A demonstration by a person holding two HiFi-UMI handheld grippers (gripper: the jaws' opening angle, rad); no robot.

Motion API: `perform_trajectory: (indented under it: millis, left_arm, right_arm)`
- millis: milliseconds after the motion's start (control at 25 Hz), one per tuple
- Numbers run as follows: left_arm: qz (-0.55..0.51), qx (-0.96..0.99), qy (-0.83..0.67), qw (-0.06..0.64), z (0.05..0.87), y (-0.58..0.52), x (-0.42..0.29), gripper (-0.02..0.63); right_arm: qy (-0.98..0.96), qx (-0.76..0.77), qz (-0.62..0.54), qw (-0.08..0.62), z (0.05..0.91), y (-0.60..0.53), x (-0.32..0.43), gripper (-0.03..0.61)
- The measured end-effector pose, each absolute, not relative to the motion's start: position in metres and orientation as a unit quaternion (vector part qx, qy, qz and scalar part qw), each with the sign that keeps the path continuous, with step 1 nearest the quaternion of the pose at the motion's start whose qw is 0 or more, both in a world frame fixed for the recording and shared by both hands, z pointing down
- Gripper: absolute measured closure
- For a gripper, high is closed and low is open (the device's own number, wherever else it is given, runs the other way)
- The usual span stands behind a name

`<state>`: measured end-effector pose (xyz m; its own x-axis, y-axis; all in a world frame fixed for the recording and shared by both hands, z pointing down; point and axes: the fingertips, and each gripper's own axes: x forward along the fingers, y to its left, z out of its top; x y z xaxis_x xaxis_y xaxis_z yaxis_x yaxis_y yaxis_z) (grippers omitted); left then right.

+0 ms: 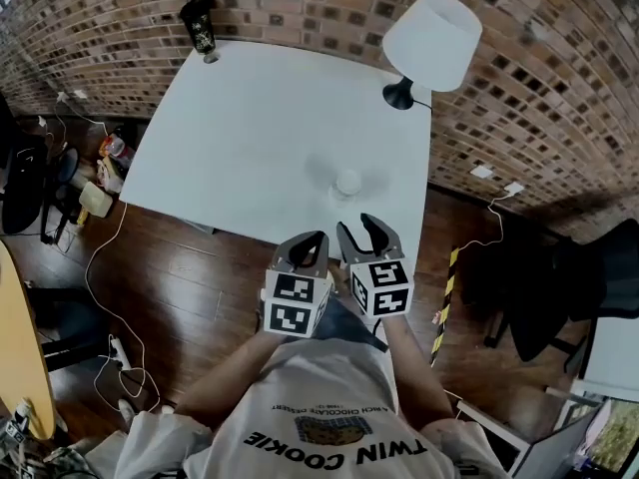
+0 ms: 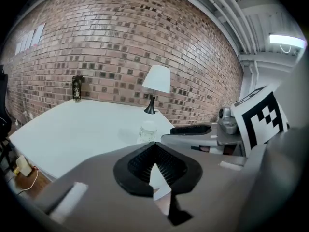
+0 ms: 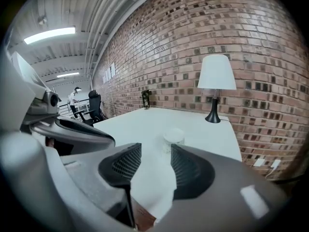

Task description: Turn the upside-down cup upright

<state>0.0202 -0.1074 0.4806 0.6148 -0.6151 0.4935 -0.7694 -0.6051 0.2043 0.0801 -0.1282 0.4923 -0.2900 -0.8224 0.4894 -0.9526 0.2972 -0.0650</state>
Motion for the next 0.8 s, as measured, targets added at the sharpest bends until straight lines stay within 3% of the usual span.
perform_trajectory:
  millis: [160, 480, 800]
  left_arm:
    - [0.194, 0.87, -0.408, 0.198, 0.484, -0.131, 0.018, 0.607]
    - [0.195, 0.862, -0.424, 0.196, 0.486, -0.18, 0.03, 0.607]
    - [0.207, 0.853, -0.434, 0.202, 0.495, -0.201, 0.027, 0.607]
  right_arm:
    - [-0.783, 0.562, 0.186, 0.191, 0.514, -0.155, 0.085, 0.332]
    - [-0.779, 0.561, 0.196, 0.197, 0.548, -0.194, 0.1, 0.251]
    - [-0.789, 0.534, 0.195, 0.231, 0.576, -0.218, 0.096, 0.239]
